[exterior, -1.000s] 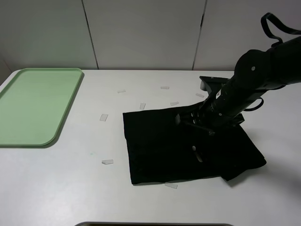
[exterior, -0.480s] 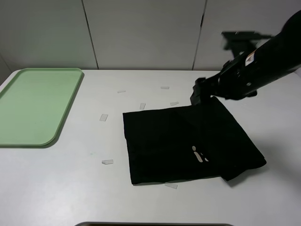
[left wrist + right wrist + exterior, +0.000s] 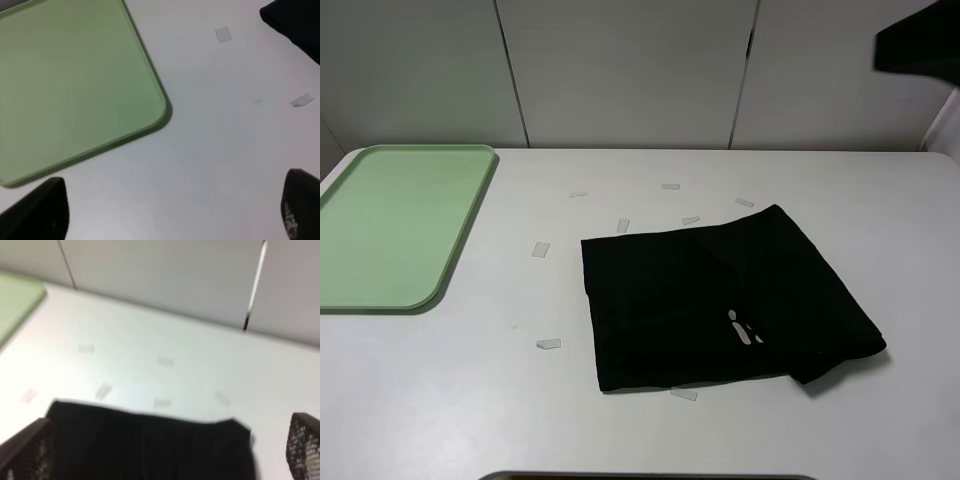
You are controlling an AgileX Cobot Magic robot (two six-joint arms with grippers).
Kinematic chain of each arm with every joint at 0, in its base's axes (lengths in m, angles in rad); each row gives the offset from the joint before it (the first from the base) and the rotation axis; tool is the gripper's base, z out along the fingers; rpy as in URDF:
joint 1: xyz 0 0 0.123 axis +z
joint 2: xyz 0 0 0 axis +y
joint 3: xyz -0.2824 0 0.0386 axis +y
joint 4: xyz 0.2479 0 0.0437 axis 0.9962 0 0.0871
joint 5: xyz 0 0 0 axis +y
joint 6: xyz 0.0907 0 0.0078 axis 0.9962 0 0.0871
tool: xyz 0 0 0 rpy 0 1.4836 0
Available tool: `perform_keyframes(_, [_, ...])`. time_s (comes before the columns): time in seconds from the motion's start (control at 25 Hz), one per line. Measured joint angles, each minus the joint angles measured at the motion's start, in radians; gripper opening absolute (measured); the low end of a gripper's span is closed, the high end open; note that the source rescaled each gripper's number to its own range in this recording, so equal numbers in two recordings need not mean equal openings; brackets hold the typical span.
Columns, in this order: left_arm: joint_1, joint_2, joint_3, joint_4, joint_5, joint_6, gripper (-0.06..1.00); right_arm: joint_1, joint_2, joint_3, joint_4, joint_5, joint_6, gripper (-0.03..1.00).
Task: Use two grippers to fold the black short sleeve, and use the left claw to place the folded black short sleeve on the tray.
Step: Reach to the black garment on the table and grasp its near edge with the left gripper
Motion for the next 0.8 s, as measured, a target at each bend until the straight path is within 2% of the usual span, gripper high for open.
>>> perform_keyframes(0.36, [0.000, 0.000, 0.000, 0.000, 0.000, 0.000, 0.84, 0.000, -0.407, 0.000, 0.000, 0.034, -0.001, 1.00])
perform_keyframes(0.44, [0.000, 0.000, 0.000, 0.000, 0.000, 0.000, 0.84, 0.000, -0.488, 0.000, 0.000, 0.072, -0.001, 1.00])
perform_keyframes(0.68, [0.000, 0.000, 0.000, 0.000, 0.000, 0.000, 0.84, 0.000, -0.567, 0.000, -0.020, 0.268, -0.001, 1.00])
perform_keyframes(0.8, [0.000, 0.000, 0.000, 0.000, 0.000, 0.000, 0.84, 0.000, -0.607, -0.001, -0.027, 0.298, -0.001, 1.00])
